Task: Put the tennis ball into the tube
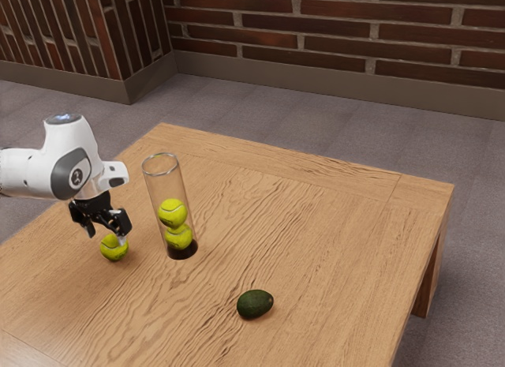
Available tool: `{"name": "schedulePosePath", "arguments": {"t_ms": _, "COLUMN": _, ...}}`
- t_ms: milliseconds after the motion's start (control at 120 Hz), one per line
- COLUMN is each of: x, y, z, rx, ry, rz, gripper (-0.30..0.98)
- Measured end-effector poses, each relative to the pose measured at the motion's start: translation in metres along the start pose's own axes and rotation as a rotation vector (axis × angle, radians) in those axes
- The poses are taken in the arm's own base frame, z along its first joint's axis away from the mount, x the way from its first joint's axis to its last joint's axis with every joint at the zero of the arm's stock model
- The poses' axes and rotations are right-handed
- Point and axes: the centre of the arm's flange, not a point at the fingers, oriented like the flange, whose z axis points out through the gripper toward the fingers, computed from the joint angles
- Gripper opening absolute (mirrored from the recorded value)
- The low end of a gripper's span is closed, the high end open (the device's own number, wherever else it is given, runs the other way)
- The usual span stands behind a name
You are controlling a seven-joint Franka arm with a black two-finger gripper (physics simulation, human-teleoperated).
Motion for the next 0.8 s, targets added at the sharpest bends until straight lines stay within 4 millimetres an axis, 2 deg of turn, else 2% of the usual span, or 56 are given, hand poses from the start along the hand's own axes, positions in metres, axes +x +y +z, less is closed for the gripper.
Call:
{"name": "schedulePosePath", "arguments": {"t_ms": 217, "x": 0.009, "y": -0.002, "z": 0.028, "rx": 0.009, "ry": 0.018, "rz": 0.013, "gripper": 0.69}}
{"name": "schedulePosePath", "arguments": {"t_ms": 350, "x": 0.009, "y": -0.004, "z": 0.036, "rx": 0.013, "ry": 0.022, "rz": 0.015, "gripper": 0.68}}
{"name": "schedulePosePath", "arguments": {"t_ms": 583, "x": 0.010, "y": -0.006, "z": 0.042, "rx": 0.015, "ry": 0.028, "rz": 0.019, "gripper": 0.49}}
{"name": "schedulePosePath", "arguments": {"t_ms": 800, "x": 0.009, "y": -0.009, "z": 0.041, "rx": 0.016, "ry": 0.029, "rz": 0.014, "gripper": 0.40}}
